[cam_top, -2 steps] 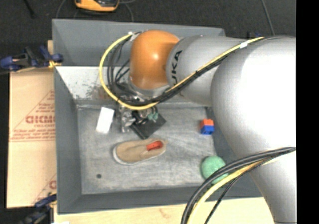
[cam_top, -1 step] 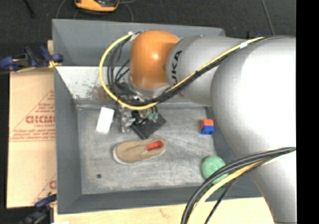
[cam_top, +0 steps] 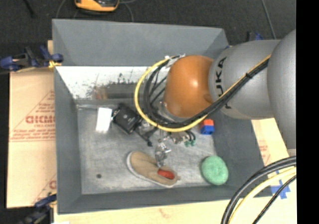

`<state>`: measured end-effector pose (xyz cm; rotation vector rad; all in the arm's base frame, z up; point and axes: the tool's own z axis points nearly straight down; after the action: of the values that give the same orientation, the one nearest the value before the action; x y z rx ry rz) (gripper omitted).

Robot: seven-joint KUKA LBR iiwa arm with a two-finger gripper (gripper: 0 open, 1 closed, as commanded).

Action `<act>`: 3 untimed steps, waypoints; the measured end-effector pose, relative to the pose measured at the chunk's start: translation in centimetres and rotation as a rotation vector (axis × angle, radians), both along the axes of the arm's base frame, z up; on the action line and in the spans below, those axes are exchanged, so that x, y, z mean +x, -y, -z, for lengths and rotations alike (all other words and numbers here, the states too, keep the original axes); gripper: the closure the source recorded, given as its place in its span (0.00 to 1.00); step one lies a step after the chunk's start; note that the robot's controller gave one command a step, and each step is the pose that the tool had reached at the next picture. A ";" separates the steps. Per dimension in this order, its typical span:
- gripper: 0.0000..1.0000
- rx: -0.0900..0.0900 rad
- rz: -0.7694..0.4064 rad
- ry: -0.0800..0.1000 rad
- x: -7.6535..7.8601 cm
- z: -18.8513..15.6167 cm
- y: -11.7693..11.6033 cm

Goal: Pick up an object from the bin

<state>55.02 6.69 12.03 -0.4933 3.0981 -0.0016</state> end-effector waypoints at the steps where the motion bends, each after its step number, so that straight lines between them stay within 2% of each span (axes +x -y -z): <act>1: 0.00 0.001 0.000 -0.001 0.0 0.0 0.0; 2: 1.00 -0.003 -0.240 -0.016 -0.8 4.4 0.1; 3: 1.00 -0.003 -0.239 -0.016 -0.8 4.4 0.1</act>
Offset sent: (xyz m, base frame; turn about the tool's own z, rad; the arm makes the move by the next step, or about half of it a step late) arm -0.0094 -0.0001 -0.0503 -0.2434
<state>54.17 6.61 7.62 -0.8635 3.0323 -0.0008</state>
